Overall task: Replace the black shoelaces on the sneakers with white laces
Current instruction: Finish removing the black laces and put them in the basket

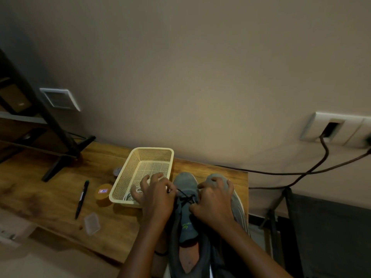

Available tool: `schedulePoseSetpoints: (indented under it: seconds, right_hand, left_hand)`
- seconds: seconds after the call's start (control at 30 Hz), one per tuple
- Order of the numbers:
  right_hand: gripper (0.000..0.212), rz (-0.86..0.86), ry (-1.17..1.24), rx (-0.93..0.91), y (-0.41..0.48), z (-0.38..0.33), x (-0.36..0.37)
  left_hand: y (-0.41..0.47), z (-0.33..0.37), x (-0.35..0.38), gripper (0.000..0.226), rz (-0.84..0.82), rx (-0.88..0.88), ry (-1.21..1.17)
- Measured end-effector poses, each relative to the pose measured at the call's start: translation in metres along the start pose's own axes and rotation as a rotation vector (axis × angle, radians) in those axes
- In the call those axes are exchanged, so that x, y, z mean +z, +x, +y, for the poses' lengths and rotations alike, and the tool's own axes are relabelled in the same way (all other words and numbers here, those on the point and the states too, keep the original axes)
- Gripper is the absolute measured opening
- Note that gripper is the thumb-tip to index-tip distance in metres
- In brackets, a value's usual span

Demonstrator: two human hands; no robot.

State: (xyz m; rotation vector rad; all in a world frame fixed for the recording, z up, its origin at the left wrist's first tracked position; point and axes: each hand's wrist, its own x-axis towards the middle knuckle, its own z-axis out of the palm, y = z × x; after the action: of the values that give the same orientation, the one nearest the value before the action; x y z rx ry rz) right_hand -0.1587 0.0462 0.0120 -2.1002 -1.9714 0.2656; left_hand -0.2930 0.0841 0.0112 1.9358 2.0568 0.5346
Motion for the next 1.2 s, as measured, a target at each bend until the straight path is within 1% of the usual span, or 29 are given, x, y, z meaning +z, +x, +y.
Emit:
schedulePoseSetpoints:
  seconds: [0.07,0.13,0.2,0.27,0.33,0.37,0.43,0.5,0.6,0.73,0.8,0.83,0.9,0.97,1.03,1.07,1.13,1.17,1.2]
  right_hand:
    - [0.033,-0.006,0.009,-0.01,0.0,0.0,0.0]
    - [0.035,-0.005,0.014,-0.021,0.0,0.0,0.001]
    - [0.033,0.02,0.027,-0.035,-0.001,0.001,0.004]
    - [0.032,0.052,0.058,-0.056,-0.002,0.003,0.005]
    - [0.03,0.075,0.067,-0.066,-0.002,0.004,0.007]
    - [0.028,0.087,0.067,-0.068,-0.002,0.004,0.007]
    - [0.028,0.102,0.065,-0.069,-0.002,0.005,0.01]
    - [0.032,0.1,0.056,-0.071,-0.001,0.005,0.01]
    - [0.032,0.068,0.02,-0.042,-0.002,0.006,0.008]
    - [0.026,0.04,0.024,-0.008,-0.003,0.005,0.006]
    - [0.025,0.031,0.031,-0.005,-0.003,0.004,0.005]
    - [0.024,0.03,0.029,-0.007,-0.003,0.003,0.006]
    - [0.024,0.034,0.022,-0.009,-0.003,0.004,0.006]
    - [0.024,0.045,0.03,-0.017,-0.002,0.004,0.006]
    - [0.027,0.058,0.044,-0.028,-0.002,0.004,0.007]
    - [0.028,0.058,0.04,-0.029,-0.002,0.004,0.007]
    - [0.03,0.051,0.022,-0.024,-0.003,0.004,0.007]
    - [0.031,0.048,0.018,-0.023,-0.003,0.004,0.007]
    - [0.03,0.044,0.019,-0.021,-0.004,0.004,0.006]
  left_hand:
    - [0.001,-0.006,-0.004,0.011,0.076,-0.062,-0.061]
    - [0.001,-0.009,-0.005,0.015,0.072,-0.034,-0.092]
    - [0.0,-0.008,-0.002,0.026,-0.017,0.075,-0.08]
    - [-0.003,-0.003,0.002,0.033,-0.149,0.178,-0.012]
    - [-0.008,0.001,0.008,0.029,-0.238,0.209,0.053]
    - [-0.009,0.002,0.01,0.026,-0.244,0.203,0.067]
    - [-0.009,0.003,0.011,0.018,-0.206,0.182,0.057]
    - [-0.007,0.004,0.01,0.012,-0.171,0.17,0.04]
    - [-0.004,0.002,0.007,0.015,-0.117,0.123,0.028]
    - [-0.002,-0.007,0.001,0.015,0.041,-0.022,-0.064]
    - [-0.001,-0.012,-0.001,0.013,0.096,-0.055,-0.117]
    - [-0.001,-0.012,-0.002,0.013,0.096,-0.05,-0.132]
    - [0.0,-0.012,-0.002,0.024,0.027,0.038,-0.125]
    - [-0.002,-0.006,0.0,0.033,-0.113,0.165,-0.09]
    - [-0.007,0.001,0.005,0.027,-0.233,0.221,-0.016]
    - [-0.008,0.003,0.008,0.021,-0.253,0.222,0.022]
    - [-0.009,0.005,0.011,0.009,-0.218,0.201,0.05]
    - [-0.008,0.005,0.011,0.007,-0.195,0.189,0.049]
    - [-0.007,0.005,0.01,0.01,-0.173,0.173,0.044]
